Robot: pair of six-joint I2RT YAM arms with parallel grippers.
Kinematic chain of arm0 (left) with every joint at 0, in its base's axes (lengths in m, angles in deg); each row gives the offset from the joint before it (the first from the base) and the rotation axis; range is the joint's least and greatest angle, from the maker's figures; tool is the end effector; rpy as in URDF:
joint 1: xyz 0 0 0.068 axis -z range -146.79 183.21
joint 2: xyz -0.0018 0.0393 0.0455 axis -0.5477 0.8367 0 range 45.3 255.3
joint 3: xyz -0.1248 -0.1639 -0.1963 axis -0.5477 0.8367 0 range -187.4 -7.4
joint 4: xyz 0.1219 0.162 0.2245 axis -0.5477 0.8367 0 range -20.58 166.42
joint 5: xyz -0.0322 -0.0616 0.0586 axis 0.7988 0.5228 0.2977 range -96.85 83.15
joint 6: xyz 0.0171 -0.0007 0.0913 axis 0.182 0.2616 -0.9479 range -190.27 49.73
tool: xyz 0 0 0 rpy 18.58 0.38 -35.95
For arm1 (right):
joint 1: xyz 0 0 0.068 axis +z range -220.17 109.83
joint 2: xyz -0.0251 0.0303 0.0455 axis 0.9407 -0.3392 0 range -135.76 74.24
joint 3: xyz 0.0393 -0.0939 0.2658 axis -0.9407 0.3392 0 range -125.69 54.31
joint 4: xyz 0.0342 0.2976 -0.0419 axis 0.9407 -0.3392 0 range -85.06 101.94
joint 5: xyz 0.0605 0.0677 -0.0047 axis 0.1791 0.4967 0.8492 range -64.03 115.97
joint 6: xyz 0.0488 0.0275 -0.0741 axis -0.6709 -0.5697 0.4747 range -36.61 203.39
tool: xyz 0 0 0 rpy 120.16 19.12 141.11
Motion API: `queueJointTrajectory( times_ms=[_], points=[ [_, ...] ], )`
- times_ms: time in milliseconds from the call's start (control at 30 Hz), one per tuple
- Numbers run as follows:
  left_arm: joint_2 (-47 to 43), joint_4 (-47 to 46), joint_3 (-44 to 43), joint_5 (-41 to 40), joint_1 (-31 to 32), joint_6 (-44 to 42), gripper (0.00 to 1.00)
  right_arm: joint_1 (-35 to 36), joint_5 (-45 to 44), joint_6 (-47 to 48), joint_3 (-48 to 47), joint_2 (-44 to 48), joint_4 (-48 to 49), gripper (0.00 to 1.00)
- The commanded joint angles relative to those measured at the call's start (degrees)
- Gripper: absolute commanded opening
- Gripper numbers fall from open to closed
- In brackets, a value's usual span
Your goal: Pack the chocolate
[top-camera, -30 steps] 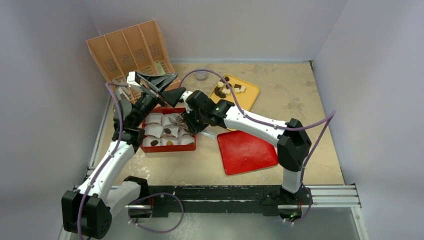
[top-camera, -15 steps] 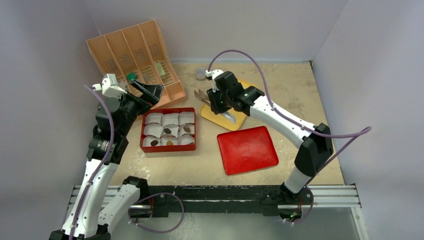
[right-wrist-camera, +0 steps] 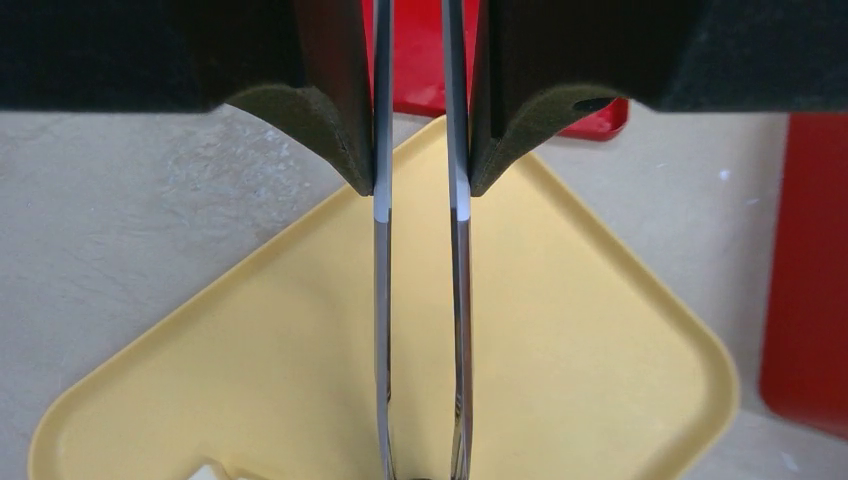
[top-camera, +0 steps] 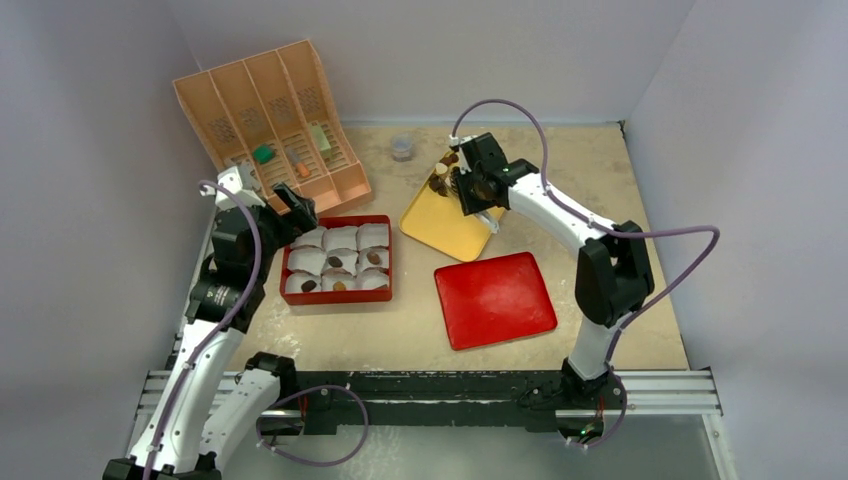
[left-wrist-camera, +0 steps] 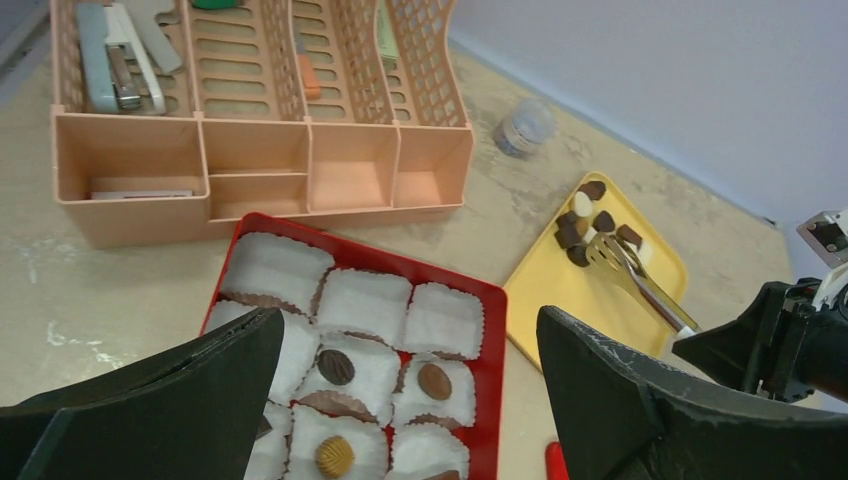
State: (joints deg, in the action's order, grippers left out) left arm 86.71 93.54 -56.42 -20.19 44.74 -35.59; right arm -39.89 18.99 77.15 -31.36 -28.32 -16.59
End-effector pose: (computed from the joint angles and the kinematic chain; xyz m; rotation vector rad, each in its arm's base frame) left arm 0.2388 -0.0290 0.3496 -0.5317 1.7877 -0.3444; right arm 0.4227 0.2350 0.2448 -0.4342 2.3220 0.1665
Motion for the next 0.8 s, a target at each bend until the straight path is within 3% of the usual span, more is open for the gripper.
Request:
queueJointTrajectory(
  times_ms=[0,167,433,767],
  points=[
    [-1.5,-2.4,2.1,-4.3,-0.1,-3.6,0.97,-1.0,-0.7,3.5,-3.4,-2.0,1.6,0.37],
    [-2.1,-2.8,3.8,-5.0,0.8,-4.1,0.97,-1.6,-1.4,4.9,-5.7,-4.3,1.1,0.38],
    [-2.1,-5.0,4.6,0.8,1.5,-3.8,0.96,-1.8,2.9,5.8,-6.4,-5.5,-0.5,0.41],
    [-2.1,-5.1,4.7,0.2,1.8,-4.0,0.96,-1.7,0.2,5.9,-7.5,-7.4,-4.9,0.43]
  ],
)
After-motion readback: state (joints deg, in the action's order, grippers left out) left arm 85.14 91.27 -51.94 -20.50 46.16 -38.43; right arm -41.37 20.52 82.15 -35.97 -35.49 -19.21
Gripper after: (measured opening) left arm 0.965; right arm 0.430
